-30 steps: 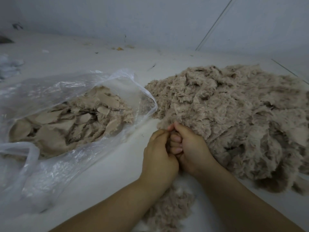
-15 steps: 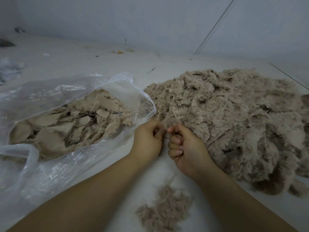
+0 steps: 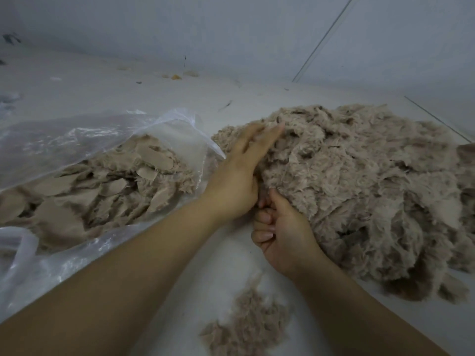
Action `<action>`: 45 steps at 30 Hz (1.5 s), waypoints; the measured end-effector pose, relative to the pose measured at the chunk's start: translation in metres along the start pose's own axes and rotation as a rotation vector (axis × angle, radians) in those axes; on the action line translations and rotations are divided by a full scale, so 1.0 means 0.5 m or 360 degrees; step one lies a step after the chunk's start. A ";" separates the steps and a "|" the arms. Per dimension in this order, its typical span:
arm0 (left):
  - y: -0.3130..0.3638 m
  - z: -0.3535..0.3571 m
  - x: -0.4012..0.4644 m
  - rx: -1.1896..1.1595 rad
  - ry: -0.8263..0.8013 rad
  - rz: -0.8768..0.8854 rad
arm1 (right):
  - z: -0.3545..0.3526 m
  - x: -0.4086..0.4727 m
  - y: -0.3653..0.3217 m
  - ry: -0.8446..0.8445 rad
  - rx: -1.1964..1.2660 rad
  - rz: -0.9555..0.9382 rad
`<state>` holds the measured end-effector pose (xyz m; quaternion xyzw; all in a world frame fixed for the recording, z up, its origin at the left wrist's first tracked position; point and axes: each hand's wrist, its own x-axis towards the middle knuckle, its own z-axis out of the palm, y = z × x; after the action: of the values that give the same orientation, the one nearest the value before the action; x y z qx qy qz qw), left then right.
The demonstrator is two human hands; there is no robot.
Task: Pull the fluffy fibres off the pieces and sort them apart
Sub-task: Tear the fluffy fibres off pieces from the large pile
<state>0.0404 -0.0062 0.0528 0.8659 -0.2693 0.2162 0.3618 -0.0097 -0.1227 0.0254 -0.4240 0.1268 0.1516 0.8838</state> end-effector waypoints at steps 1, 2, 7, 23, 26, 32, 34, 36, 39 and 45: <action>-0.001 -0.005 0.017 0.0067 -0.0135 0.0036 | 0.001 0.000 0.000 -0.0002 0.0004 0.0009; -0.002 -0.008 0.031 0.0134 -0.0274 0.0060 | 0.001 0.000 0.000 -0.0007 0.0005 0.0018; -0.009 -0.004 0.043 0.0195 -0.0312 0.0082 | -0.004 0.002 -0.003 -0.0031 0.0039 0.0066; -0.004 -0.034 -0.149 0.0070 -0.0205 -0.0033 | -0.015 0.000 -0.007 -0.0151 0.0202 0.0062; -0.008 -0.040 -0.153 0.0112 -0.0182 -0.0012 | -0.016 0.001 -0.004 -0.0142 0.0206 0.0037; -0.016 -0.042 -0.139 -0.0027 -0.0116 0.0026 | -0.013 0.002 0.001 -0.0205 -0.0080 -0.0052; -0.020 -0.045 -0.141 -0.0153 -0.0029 -0.0016 | -0.013 0.001 0.006 -0.0230 -0.0187 -0.0097; -0.018 -0.044 -0.146 -0.0223 0.0078 -0.0096 | -0.012 0.001 0.008 -0.0244 -0.0281 -0.0127; -0.014 -0.037 -0.147 -0.0519 0.0136 -0.0284 | -0.009 0.005 0.007 -0.0223 -0.0252 -0.0120; -0.031 -0.029 -0.139 -0.0694 0.0188 -0.0752 | -0.014 0.008 0.005 -0.0259 -0.0214 -0.0079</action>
<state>-0.0056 0.0356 0.0146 0.7927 -0.0794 0.1134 0.5937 -0.0077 -0.1263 0.0180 -0.4718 0.0337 0.1718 0.8642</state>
